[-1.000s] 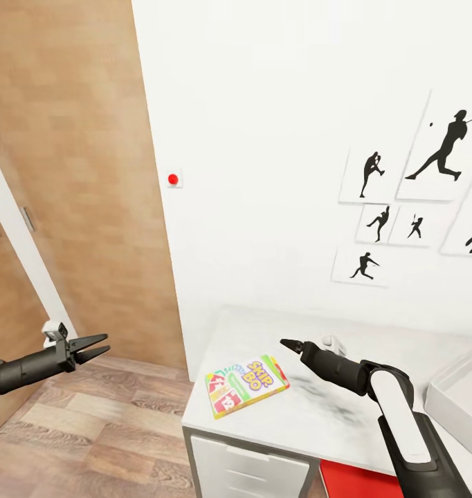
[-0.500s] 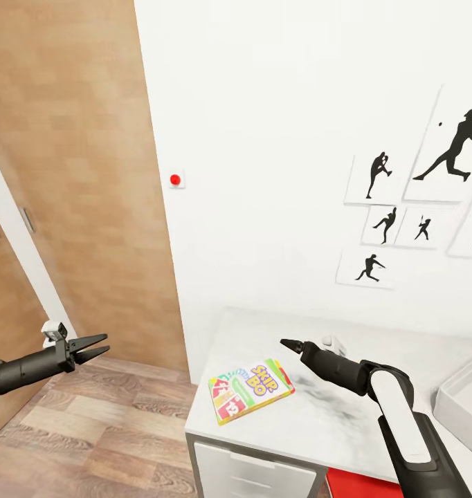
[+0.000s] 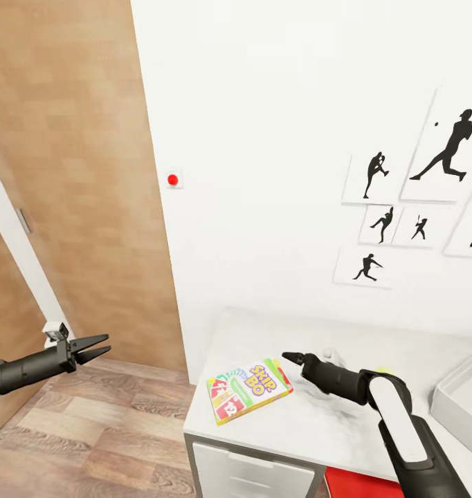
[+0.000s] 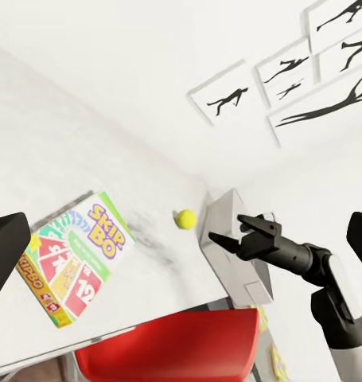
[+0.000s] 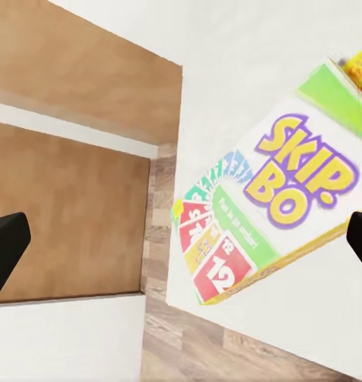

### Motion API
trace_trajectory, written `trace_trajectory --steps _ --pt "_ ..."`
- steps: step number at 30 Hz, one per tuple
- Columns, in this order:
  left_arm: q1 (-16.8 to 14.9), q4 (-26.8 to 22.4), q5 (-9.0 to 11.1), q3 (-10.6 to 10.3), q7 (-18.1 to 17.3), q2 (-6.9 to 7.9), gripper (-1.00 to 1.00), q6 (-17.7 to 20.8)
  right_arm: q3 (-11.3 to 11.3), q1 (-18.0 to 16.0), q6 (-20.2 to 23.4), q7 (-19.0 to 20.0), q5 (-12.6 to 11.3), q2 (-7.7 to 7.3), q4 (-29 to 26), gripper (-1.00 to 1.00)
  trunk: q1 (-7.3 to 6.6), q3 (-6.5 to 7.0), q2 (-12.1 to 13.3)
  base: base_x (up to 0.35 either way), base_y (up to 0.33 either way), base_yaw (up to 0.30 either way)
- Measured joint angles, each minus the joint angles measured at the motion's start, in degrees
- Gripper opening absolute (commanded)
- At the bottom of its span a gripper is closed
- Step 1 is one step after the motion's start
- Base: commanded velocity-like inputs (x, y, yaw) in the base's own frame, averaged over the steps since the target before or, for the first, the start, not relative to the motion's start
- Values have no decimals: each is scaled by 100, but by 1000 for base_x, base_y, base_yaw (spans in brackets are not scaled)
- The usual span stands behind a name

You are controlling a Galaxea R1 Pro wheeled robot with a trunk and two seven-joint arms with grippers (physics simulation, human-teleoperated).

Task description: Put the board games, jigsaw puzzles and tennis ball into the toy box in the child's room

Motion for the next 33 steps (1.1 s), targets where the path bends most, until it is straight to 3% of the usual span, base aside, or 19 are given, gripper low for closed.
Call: trace_trajectory --steps 9,18,33 --pt "0 0 3 -16 0 -22 100 -1 6 49 -17 699 -31 -4 126 100 0 0 0 0 0 0" --pt "-1 -1 -4 -17 -2 -16 100 2 27 51 -17 763 -32 -1 176 100 0 0 0 0 93 -39" --pt "-2 2 -2 -11 -1 1 100 -3 6 51 -22 771 -32 -9 190 100 0 0 0 39 53 -258"
